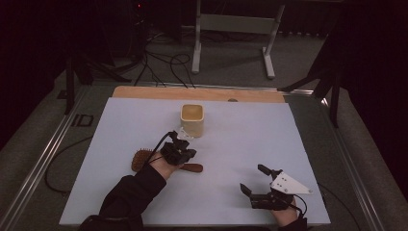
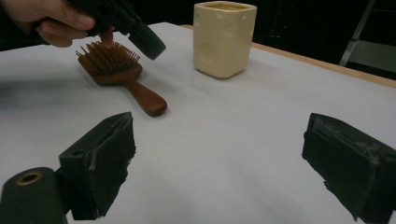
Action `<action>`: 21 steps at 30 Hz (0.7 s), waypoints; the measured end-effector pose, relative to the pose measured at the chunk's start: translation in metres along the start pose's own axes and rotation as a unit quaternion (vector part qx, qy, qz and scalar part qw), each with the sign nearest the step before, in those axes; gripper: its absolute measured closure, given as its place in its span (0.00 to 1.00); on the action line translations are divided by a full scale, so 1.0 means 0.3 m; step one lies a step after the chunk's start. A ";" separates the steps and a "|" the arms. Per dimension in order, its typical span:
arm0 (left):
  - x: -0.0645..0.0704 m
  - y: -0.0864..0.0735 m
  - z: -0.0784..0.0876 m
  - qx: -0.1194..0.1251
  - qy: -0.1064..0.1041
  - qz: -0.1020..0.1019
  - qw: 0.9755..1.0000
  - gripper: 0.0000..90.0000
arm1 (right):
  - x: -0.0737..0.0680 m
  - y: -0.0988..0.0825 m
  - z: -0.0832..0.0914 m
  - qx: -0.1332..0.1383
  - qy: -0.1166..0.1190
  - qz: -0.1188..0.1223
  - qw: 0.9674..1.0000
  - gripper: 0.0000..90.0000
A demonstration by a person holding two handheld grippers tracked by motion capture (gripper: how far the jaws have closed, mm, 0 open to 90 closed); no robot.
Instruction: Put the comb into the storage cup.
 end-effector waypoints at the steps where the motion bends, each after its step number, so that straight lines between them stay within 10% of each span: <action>1: -0.003 -0.001 -0.008 -0.002 -0.001 0.004 1.000 1.00 | 0.000 0.000 0.000 0.000 0.000 0.000 1.000 0.10; 21: -0.022 -0.032 -0.135 -0.054 0.010 0.023 0.998 1.00 | 0.000 -0.001 0.002 -0.001 0.002 0.002 1.000 0.10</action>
Point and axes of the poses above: each handheld gripper's, and its own axes: z roughly backward along the jaws, y roughly out of its top, x roughly to its right, the point moved 9 cm from there along -z, roughly forward along the jaws, and after that the axes turned 13 degrees about -x, right-handed, at the moved point
